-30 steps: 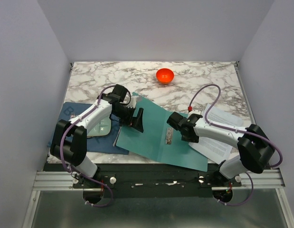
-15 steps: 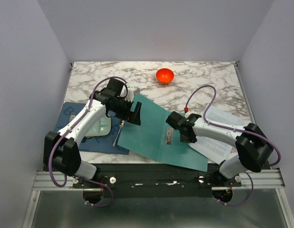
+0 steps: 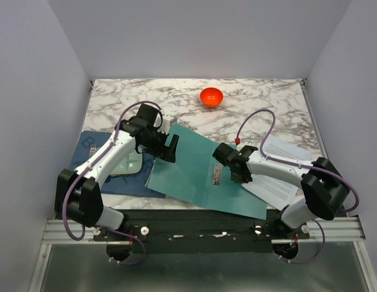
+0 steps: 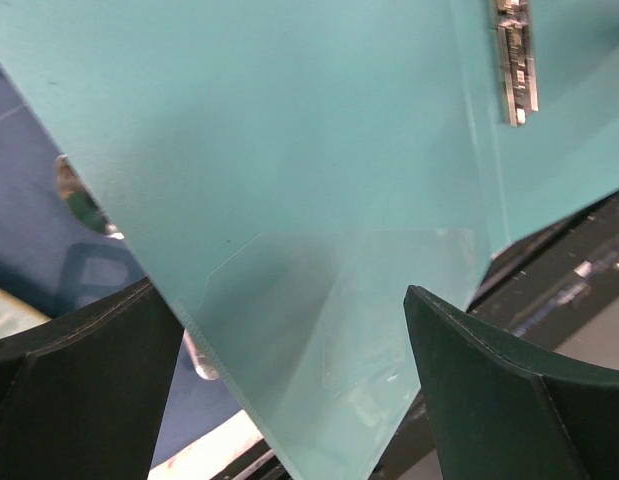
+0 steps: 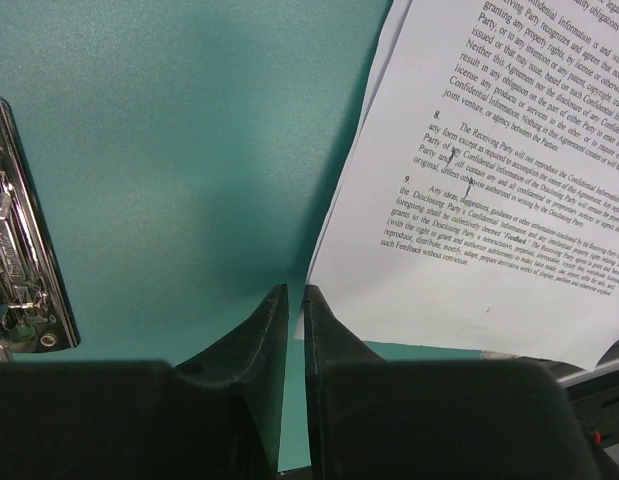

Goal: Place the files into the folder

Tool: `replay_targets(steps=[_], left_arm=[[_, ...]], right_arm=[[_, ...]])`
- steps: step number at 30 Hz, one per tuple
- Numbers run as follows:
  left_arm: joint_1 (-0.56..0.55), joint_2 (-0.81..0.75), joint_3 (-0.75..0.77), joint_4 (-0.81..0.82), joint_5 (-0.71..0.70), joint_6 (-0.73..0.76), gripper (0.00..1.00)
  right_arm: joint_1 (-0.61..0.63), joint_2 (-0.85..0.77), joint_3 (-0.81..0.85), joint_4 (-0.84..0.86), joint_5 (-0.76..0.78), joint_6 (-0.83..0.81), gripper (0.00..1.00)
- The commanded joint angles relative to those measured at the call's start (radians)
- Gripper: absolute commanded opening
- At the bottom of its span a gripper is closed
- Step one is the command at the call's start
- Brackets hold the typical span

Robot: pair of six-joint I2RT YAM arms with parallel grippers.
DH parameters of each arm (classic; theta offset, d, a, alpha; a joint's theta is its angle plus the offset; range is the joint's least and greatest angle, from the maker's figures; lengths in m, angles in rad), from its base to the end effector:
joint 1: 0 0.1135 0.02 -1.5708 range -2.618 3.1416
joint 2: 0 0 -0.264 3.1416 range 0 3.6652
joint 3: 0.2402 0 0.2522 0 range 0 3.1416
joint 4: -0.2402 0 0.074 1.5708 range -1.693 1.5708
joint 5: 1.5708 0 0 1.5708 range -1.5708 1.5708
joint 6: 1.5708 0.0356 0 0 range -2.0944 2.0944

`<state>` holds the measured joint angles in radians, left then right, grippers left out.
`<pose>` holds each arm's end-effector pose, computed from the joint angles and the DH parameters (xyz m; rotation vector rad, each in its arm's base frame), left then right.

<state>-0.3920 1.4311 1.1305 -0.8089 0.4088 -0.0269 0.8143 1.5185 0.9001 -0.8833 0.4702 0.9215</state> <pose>0.2556 -0.1210 0.2642 0.6187 2.6282 -0.6785 0.1819 0.1692 0.1785 0.1681 2.7127 -0.3492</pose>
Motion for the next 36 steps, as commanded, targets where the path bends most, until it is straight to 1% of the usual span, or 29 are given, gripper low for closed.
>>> replay_targets(steps=[1, 4, 5, 6, 13, 14, 17, 20, 21, 25, 28, 32, 36], left_arm=[[0.013, -0.057, 0.021, 0.022, -0.131, 0.051, 0.99], [0.018, -0.083, 0.055, 0.019, -0.211, 0.065, 0.99], [0.022, -0.095, 0.078, 0.013, -0.223, 0.068, 0.99], [0.024, -0.101, 0.086, 0.01, -0.237, 0.071, 0.99], [0.028, -0.116, 0.147, -0.027, -0.214, 0.064, 0.99], [0.028, -0.12, 0.155, -0.03, -0.208, 0.061, 0.99], [0.028, -0.123, 0.152, -0.03, -0.203, 0.056, 0.99], [0.028, -0.126, 0.135, -0.026, -0.2, 0.053, 0.99], [0.03, -0.127, 0.13, -0.024, -0.196, 0.053, 0.99], [0.03, -0.118, 0.109, -0.021, -0.182, 0.045, 0.99], [0.03, -0.113, 0.097, -0.021, -0.173, 0.039, 0.99], [0.028, -0.112, 0.08, -0.012, -0.171, 0.038, 0.99], [0.03, -0.107, 0.075, -0.013, -0.182, 0.042, 0.99]], right_arm=[[-0.004, -0.007, 0.002, -0.016, -0.004, -0.013, 0.18], [-0.004, -0.015, 0.006, -0.029, 0.004, -0.013, 0.19], [-0.003, -0.017, 0.006, -0.034, 0.007, -0.012, 0.22], [-0.004, -0.018, 0.01, -0.04, 0.011, -0.012, 0.28], [-0.003, -0.032, 0.005, -0.059, 0.015, -0.001, 0.29], [-0.001, -0.035, 0.002, -0.057, 0.012, 0.002, 0.28], [-0.003, -0.05, -0.003, -0.051, 0.007, 0.007, 0.22], [-0.003, -0.055, 0.008, -0.052, 0.004, 0.005, 0.09], [-0.001, -0.058, 0.013, -0.052, 0.005, 0.004, 0.02], [0.014, -0.061, 0.042, -0.043, 0.001, -0.004, 0.01], [0.06, -0.031, 0.1, -0.048, 0.01, -0.013, 0.01], [0.166, 0.029, 0.2, -0.063, 0.03, -0.016, 0.01], [0.241, 0.081, 0.272, -0.051, 0.022, -0.015, 0.01]])
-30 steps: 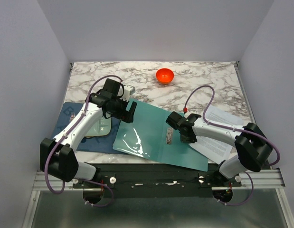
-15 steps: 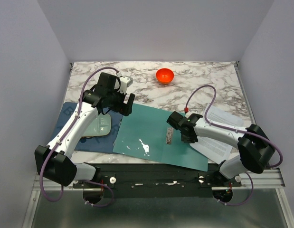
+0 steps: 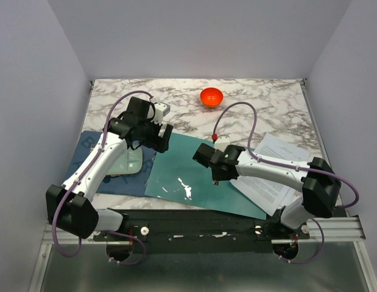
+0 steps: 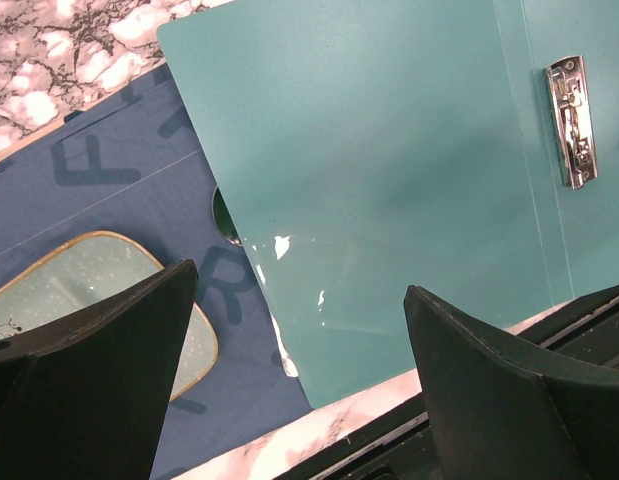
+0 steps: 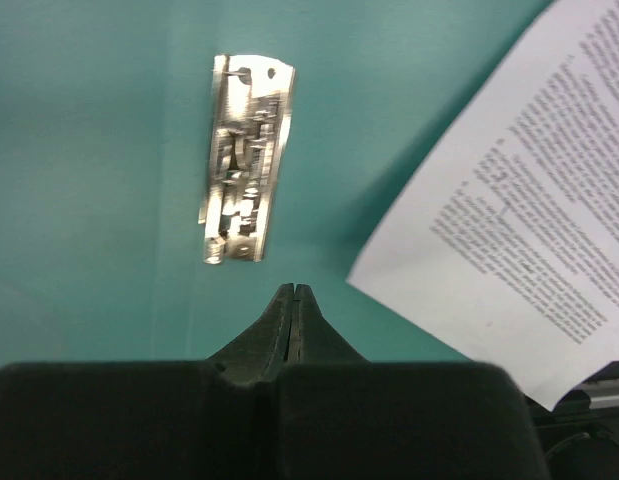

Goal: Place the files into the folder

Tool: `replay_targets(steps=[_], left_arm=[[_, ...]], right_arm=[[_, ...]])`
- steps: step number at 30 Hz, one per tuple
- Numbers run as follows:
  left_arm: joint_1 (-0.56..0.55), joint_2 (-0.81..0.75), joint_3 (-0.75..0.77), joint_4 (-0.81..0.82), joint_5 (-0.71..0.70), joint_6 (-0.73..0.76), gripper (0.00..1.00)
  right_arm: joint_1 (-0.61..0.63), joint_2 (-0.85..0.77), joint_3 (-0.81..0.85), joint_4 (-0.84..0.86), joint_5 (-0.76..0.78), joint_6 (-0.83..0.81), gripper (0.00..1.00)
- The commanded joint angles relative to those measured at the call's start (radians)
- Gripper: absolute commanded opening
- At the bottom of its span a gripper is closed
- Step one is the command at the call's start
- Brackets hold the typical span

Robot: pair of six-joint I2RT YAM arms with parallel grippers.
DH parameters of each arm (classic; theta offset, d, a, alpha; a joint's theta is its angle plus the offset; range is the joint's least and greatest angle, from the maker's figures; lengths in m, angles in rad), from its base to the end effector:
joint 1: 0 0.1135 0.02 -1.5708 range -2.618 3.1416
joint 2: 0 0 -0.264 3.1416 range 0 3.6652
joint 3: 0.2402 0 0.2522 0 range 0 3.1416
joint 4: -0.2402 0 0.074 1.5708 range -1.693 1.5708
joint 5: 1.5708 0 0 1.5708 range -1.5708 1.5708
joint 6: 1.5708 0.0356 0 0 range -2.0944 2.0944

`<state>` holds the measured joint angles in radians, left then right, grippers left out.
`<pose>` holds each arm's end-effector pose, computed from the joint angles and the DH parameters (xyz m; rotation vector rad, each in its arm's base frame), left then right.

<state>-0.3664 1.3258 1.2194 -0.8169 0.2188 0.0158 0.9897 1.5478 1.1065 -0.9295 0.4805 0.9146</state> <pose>0.2507 -0.1045 0.3165 0.5676 2.4466 -0.4183 0.1686 0.2267 0.2236 -0.0341 2.6331 -0.1588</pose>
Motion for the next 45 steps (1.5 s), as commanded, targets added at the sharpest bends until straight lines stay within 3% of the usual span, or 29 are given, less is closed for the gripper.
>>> replay_targets(steps=[1, 11, 19, 21, 22, 24, 25, 29, 33, 37, 45], left_arm=[[0.004, 0.0, -0.015, -0.007, 0.005, 0.001, 0.99], [0.006, -0.02, -0.029, -0.016, -0.024, 0.013, 0.99], [0.009, -0.048, -0.054, -0.016, -0.042, 0.004, 0.99], [0.009, -0.051, -0.055, -0.021, -0.045, 0.003, 0.99], [0.009, -0.053, -0.055, -0.022, -0.047, 0.001, 0.99], [0.011, -0.057, -0.052, -0.024, -0.056, 0.003, 0.99], [0.011, -0.059, -0.051, -0.025, -0.059, 0.003, 0.99], [0.011, -0.071, -0.047, -0.036, -0.064, 0.007, 0.99], [0.011, -0.076, -0.044, -0.038, -0.067, 0.01, 0.99], [0.011, -0.076, -0.044, -0.039, -0.064, 0.009, 0.99], [0.011, -0.076, -0.051, -0.039, -0.061, 0.01, 0.99]], right_arm=[[0.079, 0.058, 0.076, 0.01, 0.006, -0.008, 0.01], [0.187, 0.11, 0.11, 0.121, -0.062, -0.036, 0.01], [0.196, 0.018, 0.024, 0.221, -0.126, -0.091, 0.01], [0.205, 0.018, 0.032, 0.242, -0.152, -0.141, 0.07], [0.21, 0.018, 0.039, 0.253, -0.161, -0.152, 0.19], [0.224, 0.015, 0.061, 0.253, -0.16, -0.175, 0.3], [0.224, 0.011, 0.067, 0.241, -0.149, -0.174, 0.43], [0.201, -0.08, 0.047, 0.169, -0.016, -0.081, 0.61], [0.098, -0.106, 0.009, 0.009, 0.039, 0.035, 0.62], [0.052, -0.031, -0.016, -0.097, 0.062, 0.066, 0.62], [0.041, 0.05, -0.086, -0.077, 0.066, 0.102, 0.6]])
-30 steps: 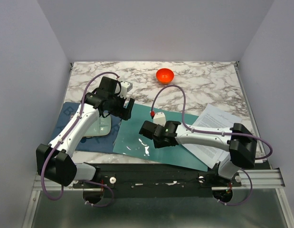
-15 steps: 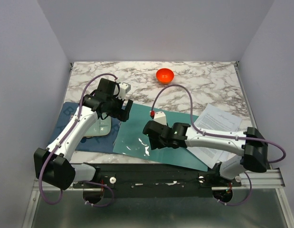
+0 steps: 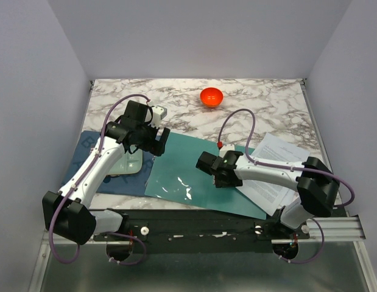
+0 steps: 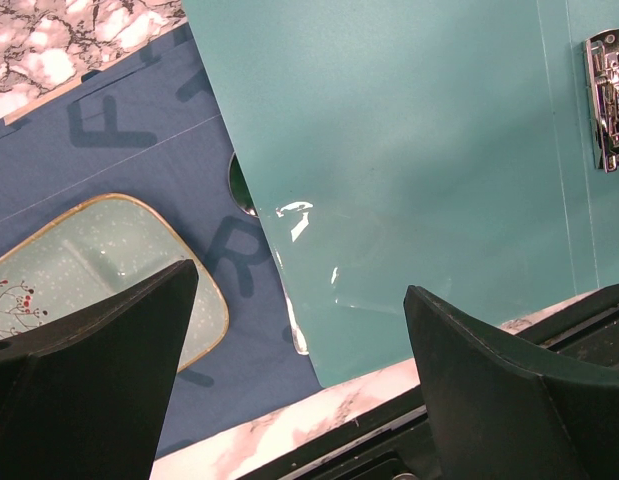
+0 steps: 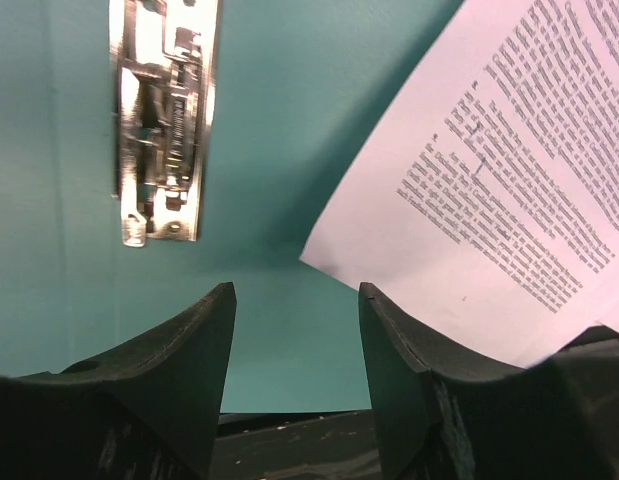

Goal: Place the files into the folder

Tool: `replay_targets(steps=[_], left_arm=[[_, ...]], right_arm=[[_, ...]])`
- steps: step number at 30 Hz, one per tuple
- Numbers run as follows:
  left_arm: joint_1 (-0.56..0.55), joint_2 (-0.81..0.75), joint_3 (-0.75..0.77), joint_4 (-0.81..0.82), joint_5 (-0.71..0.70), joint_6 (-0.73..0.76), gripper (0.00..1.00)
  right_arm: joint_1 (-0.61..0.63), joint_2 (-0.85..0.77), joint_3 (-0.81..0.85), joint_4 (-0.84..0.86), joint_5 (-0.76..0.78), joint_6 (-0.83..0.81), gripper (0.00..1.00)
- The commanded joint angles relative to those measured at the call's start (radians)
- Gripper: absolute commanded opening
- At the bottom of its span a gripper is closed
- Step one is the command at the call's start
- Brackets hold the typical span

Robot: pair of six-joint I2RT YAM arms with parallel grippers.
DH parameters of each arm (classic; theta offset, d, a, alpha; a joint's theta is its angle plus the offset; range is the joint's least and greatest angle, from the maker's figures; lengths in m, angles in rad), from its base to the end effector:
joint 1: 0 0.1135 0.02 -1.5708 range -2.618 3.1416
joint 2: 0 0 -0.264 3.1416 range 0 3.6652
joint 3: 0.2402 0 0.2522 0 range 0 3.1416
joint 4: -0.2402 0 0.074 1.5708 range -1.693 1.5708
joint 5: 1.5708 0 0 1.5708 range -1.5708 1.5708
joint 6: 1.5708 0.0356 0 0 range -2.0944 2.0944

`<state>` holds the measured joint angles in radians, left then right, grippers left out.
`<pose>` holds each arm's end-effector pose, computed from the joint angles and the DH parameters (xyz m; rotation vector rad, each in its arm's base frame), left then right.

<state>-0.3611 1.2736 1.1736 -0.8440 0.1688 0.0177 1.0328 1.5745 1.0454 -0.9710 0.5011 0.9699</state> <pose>0.2378 -0.0962 0.3128 0.5445 2.4718 -0.3510 0.1531 0.2232 0.2007 -0.0597 2.6671 -0.2887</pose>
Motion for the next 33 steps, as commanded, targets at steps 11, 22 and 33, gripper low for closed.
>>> replay_targets(steps=[11, 22, 33], left_arm=[[0.005, -0.02, -0.009, -0.009, -0.002, 0.004, 0.99], [0.007, -0.017, -0.029, -0.003, 0.001, 0.002, 0.99], [0.005, -0.02, -0.048, 0.008, 0.011, -0.001, 0.99]], right_arm=[[-0.01, 0.039, -0.047, 0.005, 0.096, 0.041, 0.55], [-0.019, 0.056, -0.065, 0.041, 0.116, 0.043, 0.27], [-0.019, 0.062, -0.064, 0.069, 0.105, 0.032, 0.05]])
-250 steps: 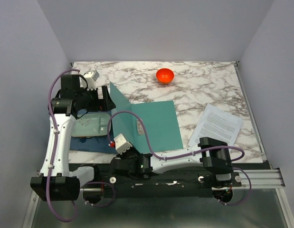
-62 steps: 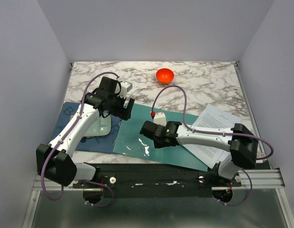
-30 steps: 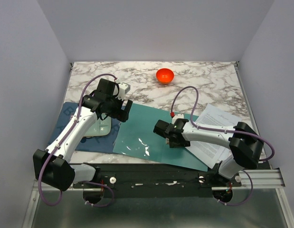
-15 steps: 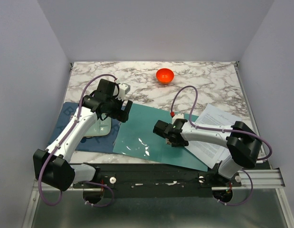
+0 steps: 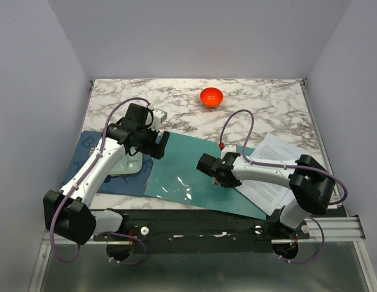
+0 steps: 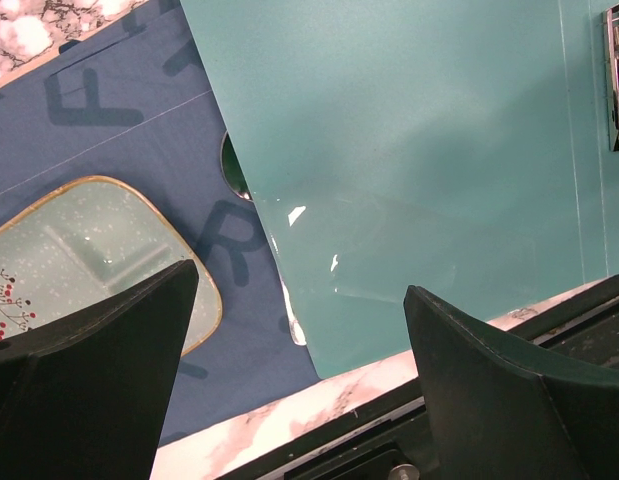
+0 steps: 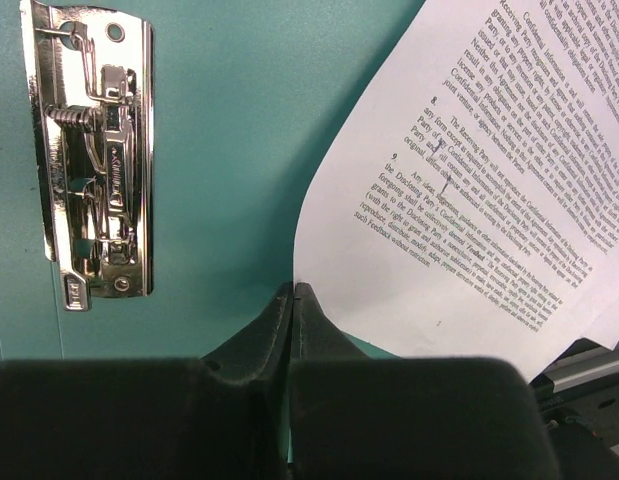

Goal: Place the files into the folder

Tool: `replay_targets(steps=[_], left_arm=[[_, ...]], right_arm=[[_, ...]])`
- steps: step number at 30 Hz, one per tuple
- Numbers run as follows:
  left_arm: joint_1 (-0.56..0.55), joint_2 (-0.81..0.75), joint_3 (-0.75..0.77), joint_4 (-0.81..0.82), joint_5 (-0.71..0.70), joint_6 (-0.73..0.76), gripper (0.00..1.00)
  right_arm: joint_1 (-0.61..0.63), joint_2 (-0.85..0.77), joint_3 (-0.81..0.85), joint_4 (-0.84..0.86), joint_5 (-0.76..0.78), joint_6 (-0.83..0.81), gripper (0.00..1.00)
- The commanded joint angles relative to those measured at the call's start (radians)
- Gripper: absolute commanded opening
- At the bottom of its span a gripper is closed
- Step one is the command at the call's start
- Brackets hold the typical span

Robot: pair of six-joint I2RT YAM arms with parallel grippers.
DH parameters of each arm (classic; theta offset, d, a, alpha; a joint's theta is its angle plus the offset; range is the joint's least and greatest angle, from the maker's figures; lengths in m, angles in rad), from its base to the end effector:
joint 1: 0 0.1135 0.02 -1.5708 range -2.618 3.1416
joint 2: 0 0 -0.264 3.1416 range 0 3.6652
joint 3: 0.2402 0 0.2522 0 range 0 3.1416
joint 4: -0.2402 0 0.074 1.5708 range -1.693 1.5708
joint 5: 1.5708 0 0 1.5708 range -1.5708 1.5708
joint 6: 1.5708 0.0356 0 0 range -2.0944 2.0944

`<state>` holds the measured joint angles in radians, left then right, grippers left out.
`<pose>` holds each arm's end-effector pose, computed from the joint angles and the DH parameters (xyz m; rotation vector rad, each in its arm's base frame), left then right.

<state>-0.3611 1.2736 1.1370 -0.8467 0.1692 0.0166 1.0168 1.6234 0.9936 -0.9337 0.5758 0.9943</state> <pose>0.2355 -0.0954 0.3012 0.5472 2.5117 -0.3479 0.1574 0.2177 0.1775 -0.0266 2.6218 -0.4078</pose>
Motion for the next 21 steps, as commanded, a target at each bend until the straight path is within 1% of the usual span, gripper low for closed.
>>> replay_targets(steps=[1, 5, 7, 11, 15, 21], left_arm=[[0.005, -0.022, -0.014, 0.011, 0.009, 0.002, 0.99], [0.005, -0.016, -0.019, 0.014, 0.012, 0.005, 0.99], [0.005, -0.011, -0.014, 0.014, 0.01, 0.005, 0.99], [0.005, -0.013, -0.005, 0.009, 0.004, 0.006, 0.99], [0.007, -0.016, -0.005, 0.003, 0.0, 0.006, 0.98], [0.005, -0.029, -0.011, -0.002, -0.007, 0.003, 0.98]], right_arm=[[-0.003, 0.013, -0.01, 0.039, 0.026, 0.001, 0.01], [0.002, 0.006, 0.017, 0.065, 0.0, -0.034, 0.01], [0.008, -0.003, 0.036, 0.105, -0.02, -0.074, 0.01], [0.064, -0.004, 0.086, 0.16, -0.062, -0.135, 0.01], [0.126, 0.03, 0.135, 0.206, -0.102, -0.193, 0.01], [0.212, 0.118, 0.204, 0.274, -0.178, -0.244, 0.01]])
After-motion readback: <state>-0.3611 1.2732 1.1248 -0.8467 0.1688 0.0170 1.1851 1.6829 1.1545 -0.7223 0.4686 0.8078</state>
